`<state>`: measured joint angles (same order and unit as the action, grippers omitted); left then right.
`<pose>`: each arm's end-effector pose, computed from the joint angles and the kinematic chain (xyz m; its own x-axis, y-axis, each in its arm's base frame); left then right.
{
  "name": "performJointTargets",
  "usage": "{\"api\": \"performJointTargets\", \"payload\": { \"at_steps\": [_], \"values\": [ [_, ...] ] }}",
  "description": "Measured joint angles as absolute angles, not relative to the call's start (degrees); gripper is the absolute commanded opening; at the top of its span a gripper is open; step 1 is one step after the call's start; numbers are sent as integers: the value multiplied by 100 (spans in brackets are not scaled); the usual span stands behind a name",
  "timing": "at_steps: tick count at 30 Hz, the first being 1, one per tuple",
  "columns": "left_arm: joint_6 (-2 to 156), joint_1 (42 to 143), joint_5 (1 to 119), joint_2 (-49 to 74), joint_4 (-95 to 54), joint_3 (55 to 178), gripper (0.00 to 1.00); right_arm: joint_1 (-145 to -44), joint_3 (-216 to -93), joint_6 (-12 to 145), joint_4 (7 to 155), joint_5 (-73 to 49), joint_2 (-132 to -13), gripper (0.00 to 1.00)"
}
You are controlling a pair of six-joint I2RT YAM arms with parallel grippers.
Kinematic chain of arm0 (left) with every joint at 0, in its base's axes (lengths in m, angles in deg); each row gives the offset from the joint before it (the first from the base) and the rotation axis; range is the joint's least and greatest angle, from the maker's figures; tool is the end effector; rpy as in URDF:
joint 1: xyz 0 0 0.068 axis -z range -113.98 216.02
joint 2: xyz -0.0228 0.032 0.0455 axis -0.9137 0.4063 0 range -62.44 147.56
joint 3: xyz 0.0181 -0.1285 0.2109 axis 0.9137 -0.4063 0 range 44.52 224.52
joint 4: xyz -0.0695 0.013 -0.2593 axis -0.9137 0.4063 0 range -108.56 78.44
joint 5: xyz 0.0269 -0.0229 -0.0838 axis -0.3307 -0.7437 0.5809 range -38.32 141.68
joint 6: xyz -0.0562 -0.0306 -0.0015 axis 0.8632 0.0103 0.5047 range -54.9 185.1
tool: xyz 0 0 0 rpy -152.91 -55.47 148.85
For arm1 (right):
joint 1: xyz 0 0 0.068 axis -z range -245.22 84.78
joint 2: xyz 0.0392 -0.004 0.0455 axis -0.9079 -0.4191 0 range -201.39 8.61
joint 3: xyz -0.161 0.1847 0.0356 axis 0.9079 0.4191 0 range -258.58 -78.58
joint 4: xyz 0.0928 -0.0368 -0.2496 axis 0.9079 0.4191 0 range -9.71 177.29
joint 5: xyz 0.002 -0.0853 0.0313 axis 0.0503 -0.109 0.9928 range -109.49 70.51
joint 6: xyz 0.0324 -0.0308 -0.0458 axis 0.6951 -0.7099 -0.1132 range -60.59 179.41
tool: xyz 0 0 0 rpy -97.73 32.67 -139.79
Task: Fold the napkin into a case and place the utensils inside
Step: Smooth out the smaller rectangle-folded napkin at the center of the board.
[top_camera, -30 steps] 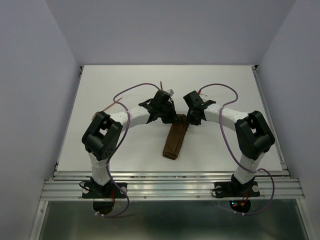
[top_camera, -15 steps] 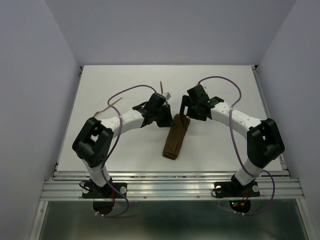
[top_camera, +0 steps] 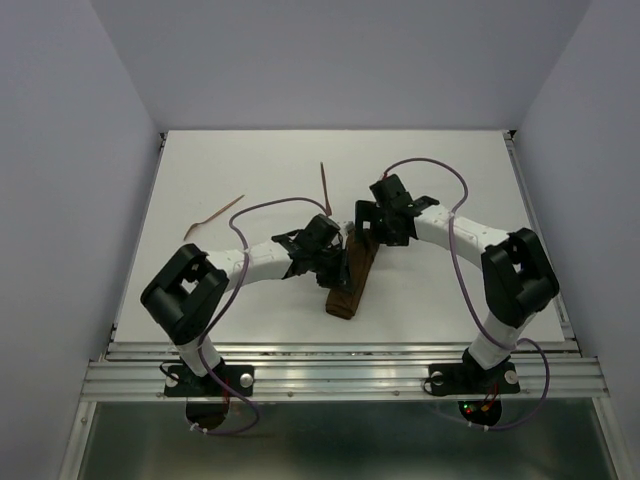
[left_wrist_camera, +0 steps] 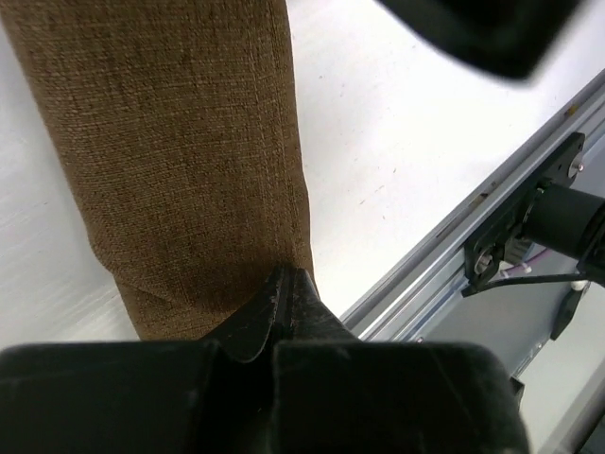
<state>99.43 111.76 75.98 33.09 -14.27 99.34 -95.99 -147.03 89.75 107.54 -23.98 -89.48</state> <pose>0.2353 -0.2706 0.1466 -0.8901 0.1769 -0.4199 0.4285 0.6387 -0.6391 0.3202 0.1861 0.1727 -0.8601 0.0741 -0.5046 -0.0448 0.9746 0.2194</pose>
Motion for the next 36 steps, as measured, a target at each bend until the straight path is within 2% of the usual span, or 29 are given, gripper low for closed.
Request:
{"api": "performJointTargets", "payload": {
  "at_steps": [14, 22, 26, 27, 29, 32, 36],
  "values": [
    [9781, 11207, 7678, 3705, -1825, 9657, 0, -9284, -14156, 9417, 10118, -2326, -9179, 72],
    [9724, 11207, 7724, 3737, -1973, 9615, 0, -9030, -13846, 9559, 9589, -1858, -9179, 70],
    [9707, 11207, 7735, 3737, -2000, 9609, 0, -9030, -13804, 9653, 9335, -1650, -9208, 59],
    [9707, 11207, 7740, 3737, -2004, 9606, 0, -9030, -13787, 9694, 9276, -1607, -9219, 51],
    [9705, 11207, 7753, 3737, -2013, 9602, 0, -9030, -13765, 9780, 9215, -1565, -9243, 41],
    [9707, 11207, 7779, 3737, -2032, 9582, 0, -9030, -13758, 9872, 9171, -1563, -9258, 32],
    [9698, 11204, 7849, 3698, -2070, 9541, 0, -9008, -13758, 9955, 9127, -1563, -9289, 31]
  ]
}}
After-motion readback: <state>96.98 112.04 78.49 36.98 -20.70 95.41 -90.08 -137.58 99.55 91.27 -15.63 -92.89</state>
